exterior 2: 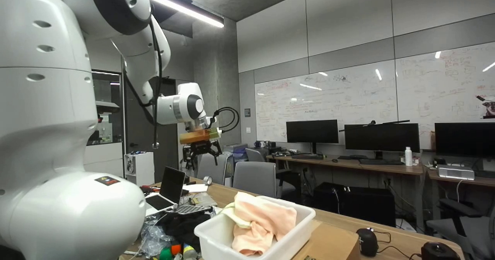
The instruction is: Remove the clothes from the box and put them on the table
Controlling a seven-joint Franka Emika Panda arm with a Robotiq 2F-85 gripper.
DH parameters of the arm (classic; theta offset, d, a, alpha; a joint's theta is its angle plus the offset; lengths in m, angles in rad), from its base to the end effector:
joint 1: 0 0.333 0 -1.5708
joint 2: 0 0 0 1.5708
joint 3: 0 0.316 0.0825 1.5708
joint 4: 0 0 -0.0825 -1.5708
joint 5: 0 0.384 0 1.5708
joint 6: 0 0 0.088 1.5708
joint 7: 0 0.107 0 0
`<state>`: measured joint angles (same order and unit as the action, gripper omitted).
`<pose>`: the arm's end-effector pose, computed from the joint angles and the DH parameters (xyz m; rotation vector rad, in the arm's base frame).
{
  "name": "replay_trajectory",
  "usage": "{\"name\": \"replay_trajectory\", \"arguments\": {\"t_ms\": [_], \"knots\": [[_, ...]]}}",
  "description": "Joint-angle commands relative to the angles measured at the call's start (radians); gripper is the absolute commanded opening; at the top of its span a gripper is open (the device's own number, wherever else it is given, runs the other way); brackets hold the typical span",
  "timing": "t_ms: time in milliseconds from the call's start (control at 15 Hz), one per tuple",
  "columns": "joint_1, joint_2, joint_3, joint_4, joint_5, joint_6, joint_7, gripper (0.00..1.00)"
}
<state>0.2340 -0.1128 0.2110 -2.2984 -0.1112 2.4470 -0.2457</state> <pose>0.4693 0.2252 0.4202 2.8139 1.1381 0.4076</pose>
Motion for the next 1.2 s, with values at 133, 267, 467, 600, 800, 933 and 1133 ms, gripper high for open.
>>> {"name": "replay_trajectory", "arguments": {"t_ms": [133,267,467,600,800,933,1133], "knots": [[-0.072,0.037,-0.072,0.049,0.081,-0.061,0.093,1.0],[-0.089,0.056,-0.094,0.063,0.142,-0.103,0.11,1.0],[-0.11,0.099,-0.11,0.087,0.201,-0.147,0.156,1.0],[-0.121,0.126,-0.115,0.097,0.22,-0.16,0.198,1.0],[-0.13,0.173,-0.117,0.111,0.215,-0.164,0.268,1.0],[-0.134,0.198,-0.118,0.118,0.209,-0.168,0.313,1.0],[-0.138,0.22,-0.122,0.125,0.202,-0.187,0.363,1.0]]}}
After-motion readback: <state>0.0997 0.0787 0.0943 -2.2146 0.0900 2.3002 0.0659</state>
